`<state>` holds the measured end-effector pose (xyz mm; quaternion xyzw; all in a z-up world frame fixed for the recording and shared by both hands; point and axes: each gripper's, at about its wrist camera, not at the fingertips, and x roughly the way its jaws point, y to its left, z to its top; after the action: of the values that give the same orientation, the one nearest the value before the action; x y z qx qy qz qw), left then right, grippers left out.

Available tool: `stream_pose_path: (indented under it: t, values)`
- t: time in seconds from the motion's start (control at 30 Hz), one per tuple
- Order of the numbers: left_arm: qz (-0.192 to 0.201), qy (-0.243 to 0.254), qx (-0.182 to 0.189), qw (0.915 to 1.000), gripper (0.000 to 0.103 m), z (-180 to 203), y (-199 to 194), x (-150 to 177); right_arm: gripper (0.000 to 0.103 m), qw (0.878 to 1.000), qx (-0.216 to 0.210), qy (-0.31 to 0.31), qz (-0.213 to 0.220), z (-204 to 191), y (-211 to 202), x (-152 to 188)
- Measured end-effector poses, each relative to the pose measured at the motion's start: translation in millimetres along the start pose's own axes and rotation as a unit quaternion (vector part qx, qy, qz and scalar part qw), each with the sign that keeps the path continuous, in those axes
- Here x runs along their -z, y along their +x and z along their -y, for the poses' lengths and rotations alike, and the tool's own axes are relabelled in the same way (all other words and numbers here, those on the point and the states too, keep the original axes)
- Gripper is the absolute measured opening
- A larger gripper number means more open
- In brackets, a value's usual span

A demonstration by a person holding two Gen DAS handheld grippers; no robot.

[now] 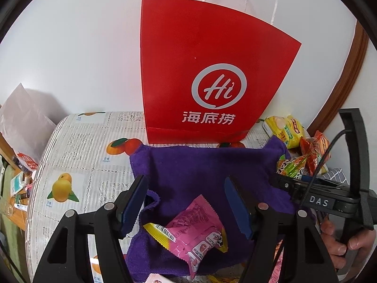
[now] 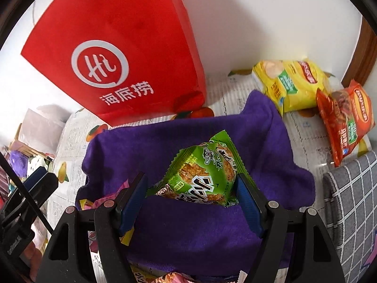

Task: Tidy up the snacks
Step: 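Open the left tool to drop the pink bag onto the towel while the right tool holds the green bag, then open the right tool to drop the green bag onto the purple towel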

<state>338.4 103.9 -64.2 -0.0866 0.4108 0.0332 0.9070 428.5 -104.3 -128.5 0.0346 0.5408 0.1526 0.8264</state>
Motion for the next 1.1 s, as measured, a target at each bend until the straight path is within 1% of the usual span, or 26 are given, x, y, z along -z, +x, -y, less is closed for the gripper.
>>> stream_pose_path:
  t: [0.27, 0.4, 0.6, 0.73, 0.83, 1.1]
  values:
    - [-0.006, -0.001, -0.004, 1.0000, 0.066, 1, 2, 0, 0.074, 0.999, 0.000, 0.027, -0.037, 8, 22, 0]
    - [-0.008, -0.002, -0.007, 0.9999, 0.066, 0, 3, 1, 0.075, 0.998, -0.003, 0.035, -0.045, 10, 27, 0]
    - [-0.009, -0.002, -0.008, 0.9999, 0.066, -2, 3, 0, 0.076, 0.999, 0.007, 0.017, -0.048, 7, 27, -1]
    - [-0.009, -0.002, -0.009, 0.9999, 0.066, -2, 3, 0, 0.084, 0.999, 0.014, -0.002, -0.038, 0, 22, -1]
    - [-0.008, -0.001, -0.008, 0.9999, 0.066, -1, 2, 0, 0.084, 0.999, 0.014, -0.009, -0.030, -3, 15, -1]
    - [-0.005, 0.002, -0.004, 1.0000, 0.066, 1, -5, -2, 0.084, 0.999, -0.040, -0.016, 0.021, -14, -34, 0]
